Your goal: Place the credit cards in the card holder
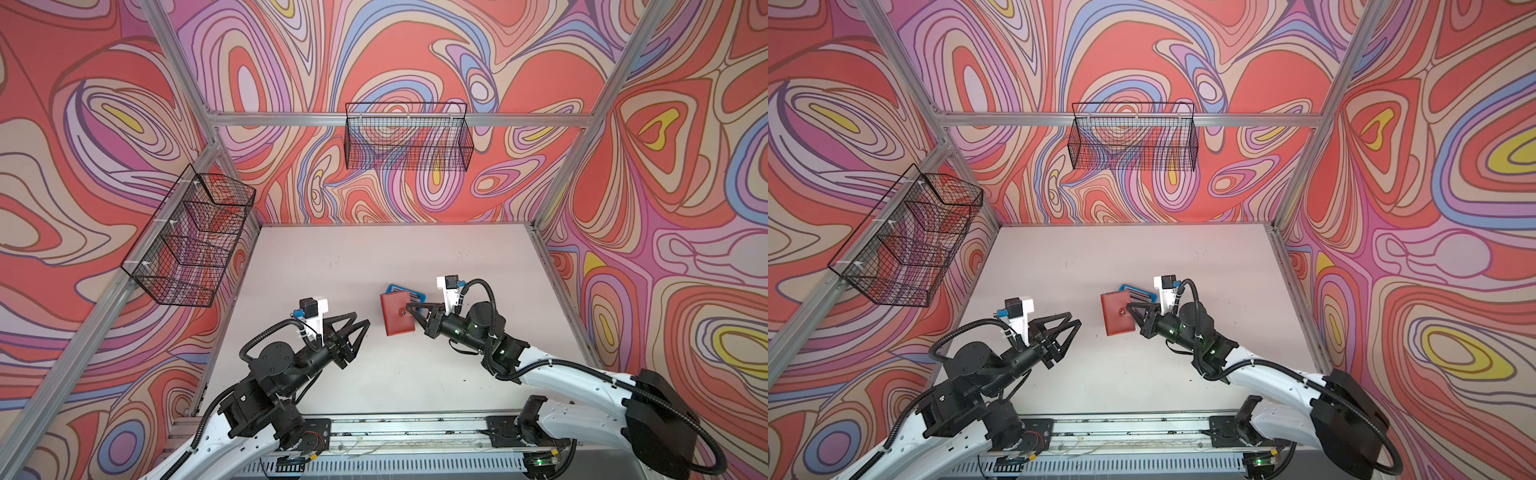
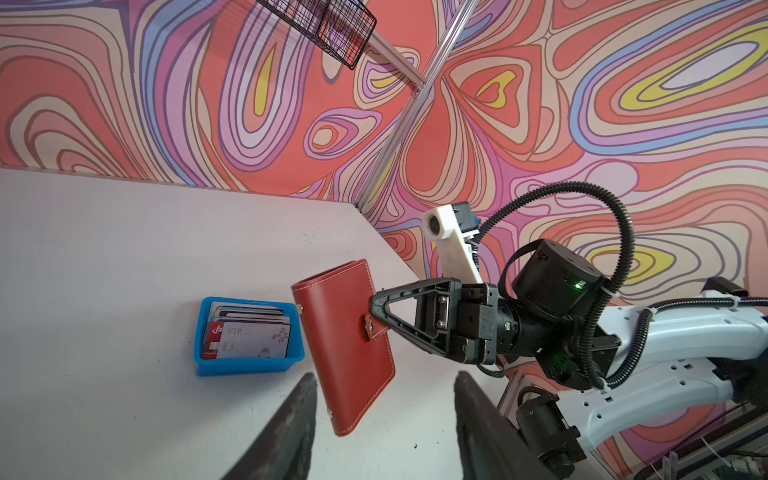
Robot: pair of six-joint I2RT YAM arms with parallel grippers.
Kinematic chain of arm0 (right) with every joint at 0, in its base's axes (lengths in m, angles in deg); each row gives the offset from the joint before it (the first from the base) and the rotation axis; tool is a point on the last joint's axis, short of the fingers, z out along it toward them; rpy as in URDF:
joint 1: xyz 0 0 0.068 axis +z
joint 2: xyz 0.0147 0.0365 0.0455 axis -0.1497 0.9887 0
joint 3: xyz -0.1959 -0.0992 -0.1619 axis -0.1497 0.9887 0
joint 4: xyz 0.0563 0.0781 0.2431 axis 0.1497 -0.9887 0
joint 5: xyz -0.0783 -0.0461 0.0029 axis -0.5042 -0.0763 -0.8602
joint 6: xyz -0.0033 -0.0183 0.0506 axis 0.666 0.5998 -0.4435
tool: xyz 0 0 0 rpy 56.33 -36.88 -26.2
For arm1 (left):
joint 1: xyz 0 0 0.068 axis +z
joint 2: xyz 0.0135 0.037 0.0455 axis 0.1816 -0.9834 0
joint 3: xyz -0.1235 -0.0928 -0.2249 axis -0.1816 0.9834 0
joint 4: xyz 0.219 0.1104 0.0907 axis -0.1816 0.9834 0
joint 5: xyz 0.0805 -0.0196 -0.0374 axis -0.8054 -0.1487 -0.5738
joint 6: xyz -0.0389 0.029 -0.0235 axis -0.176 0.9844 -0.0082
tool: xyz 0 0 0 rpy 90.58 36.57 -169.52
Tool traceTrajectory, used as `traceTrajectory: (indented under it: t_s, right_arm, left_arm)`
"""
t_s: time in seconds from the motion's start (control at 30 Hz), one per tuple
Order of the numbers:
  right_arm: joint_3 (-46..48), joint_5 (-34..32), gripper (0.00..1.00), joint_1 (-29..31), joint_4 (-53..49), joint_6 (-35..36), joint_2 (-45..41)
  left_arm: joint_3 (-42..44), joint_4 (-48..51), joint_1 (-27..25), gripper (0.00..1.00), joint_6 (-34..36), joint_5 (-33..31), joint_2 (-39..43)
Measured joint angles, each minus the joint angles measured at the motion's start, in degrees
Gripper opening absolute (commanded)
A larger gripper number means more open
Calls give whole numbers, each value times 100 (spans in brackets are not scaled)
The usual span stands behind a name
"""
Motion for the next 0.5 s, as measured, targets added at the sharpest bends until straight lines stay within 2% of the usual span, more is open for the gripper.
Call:
traceTrajectory:
  t_s: [0.17, 0.43, 0.5]
  right_arm:
    - [2, 496, 0, 0, 356, -131, 448]
    - [133, 688, 0, -4, 813, -170, -24]
    - [170, 697, 0, -4, 898, -170, -85]
  left_arm:
    - [-76, -175, 0, 54, 129, 22, -387]
    - [-170, -599, 0, 47, 291, 466, -1394]
    - [-234, -601, 0, 49, 323, 616, -1539]
